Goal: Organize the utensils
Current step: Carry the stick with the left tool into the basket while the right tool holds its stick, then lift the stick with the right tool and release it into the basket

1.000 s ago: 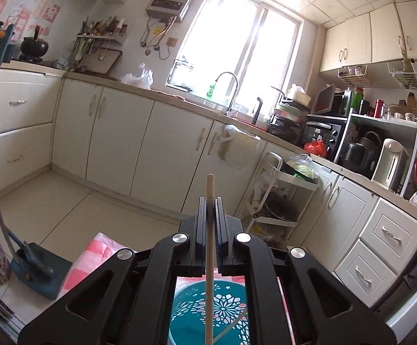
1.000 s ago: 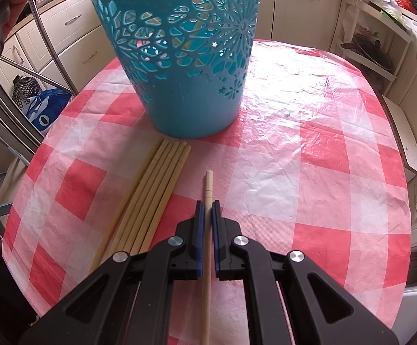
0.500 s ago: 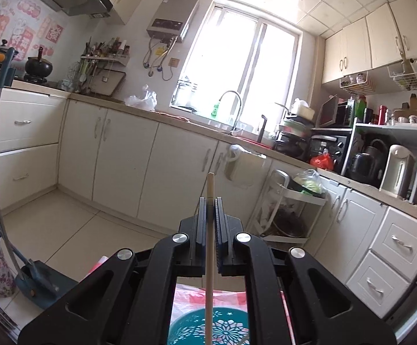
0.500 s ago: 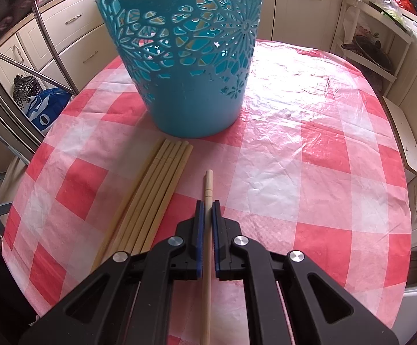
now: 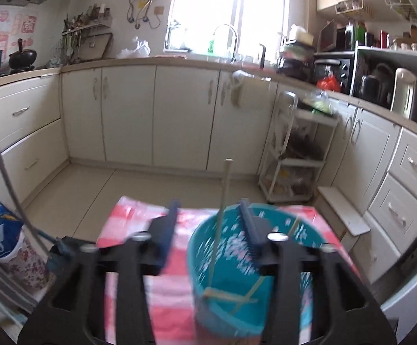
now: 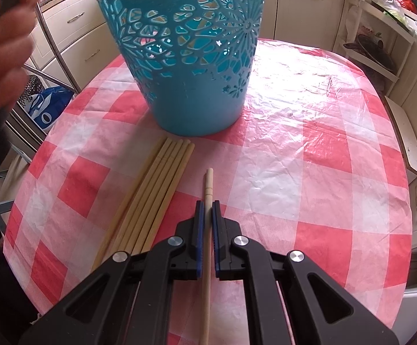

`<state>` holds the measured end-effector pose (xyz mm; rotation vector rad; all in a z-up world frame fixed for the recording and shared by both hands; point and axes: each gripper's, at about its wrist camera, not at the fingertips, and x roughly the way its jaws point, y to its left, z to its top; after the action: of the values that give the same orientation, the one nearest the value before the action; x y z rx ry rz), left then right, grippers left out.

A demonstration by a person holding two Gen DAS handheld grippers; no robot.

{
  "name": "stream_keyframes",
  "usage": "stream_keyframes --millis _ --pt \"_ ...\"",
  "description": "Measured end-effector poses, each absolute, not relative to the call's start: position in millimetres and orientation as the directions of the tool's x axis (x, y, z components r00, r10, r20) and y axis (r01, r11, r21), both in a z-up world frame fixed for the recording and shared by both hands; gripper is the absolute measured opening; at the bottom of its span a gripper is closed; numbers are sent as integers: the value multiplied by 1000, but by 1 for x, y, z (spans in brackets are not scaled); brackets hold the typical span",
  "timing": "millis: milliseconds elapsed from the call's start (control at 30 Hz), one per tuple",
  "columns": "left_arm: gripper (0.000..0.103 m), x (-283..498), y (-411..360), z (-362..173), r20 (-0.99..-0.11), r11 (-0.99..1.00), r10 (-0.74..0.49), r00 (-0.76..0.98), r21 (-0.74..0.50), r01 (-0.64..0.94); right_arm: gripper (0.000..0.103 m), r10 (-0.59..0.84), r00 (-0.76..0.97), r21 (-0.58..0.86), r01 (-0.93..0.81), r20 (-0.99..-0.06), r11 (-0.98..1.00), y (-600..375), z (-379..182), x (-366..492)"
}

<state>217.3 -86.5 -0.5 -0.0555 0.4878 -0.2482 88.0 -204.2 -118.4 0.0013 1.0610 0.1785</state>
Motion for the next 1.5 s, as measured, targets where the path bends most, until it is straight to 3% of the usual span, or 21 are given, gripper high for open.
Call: stream_keyframes --millis 233,367,467,1033,1500 --pt "83 153 -23 10 -483 983 -180 857 -131 132 7 226 454 194 -117 -862 974 -220 -120 90" --pt "83 141 3 -6 -551 980 -161 819 -188 66 7 187 465 143 -129 -865 981 -212 -119 88" --pt "83 144 2 -20 -595 984 -158 788 -163 74 7 129 478 64 -151 -869 987 -200 -118 87" --pt "95 135 -33 -20 -587 990 -117 801 -4 141 7 117 489 50 -147 -864 988 -203 -119 88" --pt "95 134 -40 -23 -594 989 -99 798 33 147 7 118 487 57 -138 -865 989 -206 -118 86"
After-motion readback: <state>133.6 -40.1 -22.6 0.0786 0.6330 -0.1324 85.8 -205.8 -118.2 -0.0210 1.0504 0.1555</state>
